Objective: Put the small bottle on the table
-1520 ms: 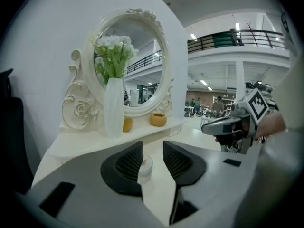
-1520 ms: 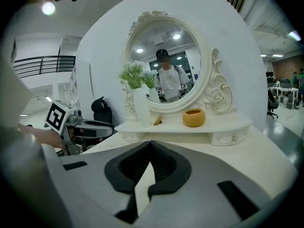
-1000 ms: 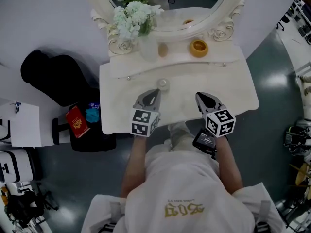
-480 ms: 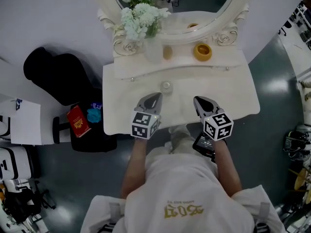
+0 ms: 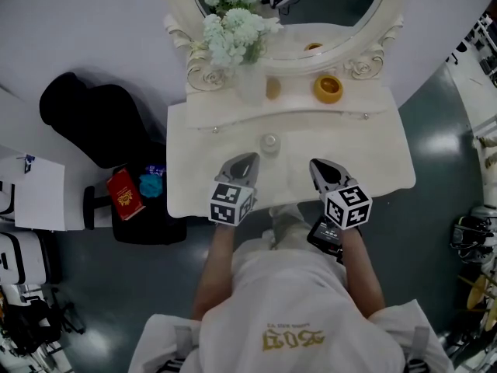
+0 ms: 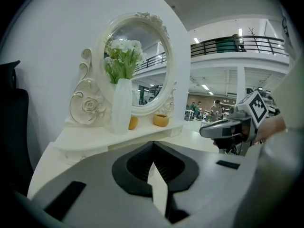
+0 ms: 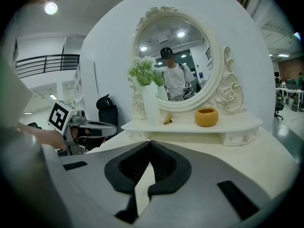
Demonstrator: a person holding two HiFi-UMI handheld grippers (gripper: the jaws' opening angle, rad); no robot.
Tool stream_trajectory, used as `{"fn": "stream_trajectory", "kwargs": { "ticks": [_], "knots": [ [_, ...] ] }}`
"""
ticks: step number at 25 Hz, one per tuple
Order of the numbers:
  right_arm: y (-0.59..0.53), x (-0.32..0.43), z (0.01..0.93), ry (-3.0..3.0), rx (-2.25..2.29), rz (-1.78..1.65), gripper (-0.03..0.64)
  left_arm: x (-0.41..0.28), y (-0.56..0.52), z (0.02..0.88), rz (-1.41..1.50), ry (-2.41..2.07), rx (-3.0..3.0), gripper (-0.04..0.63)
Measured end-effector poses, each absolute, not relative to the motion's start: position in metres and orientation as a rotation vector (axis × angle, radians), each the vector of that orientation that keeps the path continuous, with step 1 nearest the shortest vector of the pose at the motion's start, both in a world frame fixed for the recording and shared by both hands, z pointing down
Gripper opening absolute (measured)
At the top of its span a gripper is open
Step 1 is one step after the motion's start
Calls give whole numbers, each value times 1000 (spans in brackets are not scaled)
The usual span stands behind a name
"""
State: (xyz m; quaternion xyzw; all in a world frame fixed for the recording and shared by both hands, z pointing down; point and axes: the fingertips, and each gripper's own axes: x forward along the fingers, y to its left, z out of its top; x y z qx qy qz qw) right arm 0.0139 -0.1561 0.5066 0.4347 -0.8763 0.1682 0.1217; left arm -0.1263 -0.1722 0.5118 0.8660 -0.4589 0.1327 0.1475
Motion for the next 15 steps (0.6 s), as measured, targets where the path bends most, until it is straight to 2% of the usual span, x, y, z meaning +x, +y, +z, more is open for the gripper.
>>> {"fn": "stream_trajectory", "kwargs": {
  "ticks": [15],
  "knots": [
    [-157,11,507,-2540,1275,495,13,-138,-173,519,350,-1308,2449,17]
  ]
}}
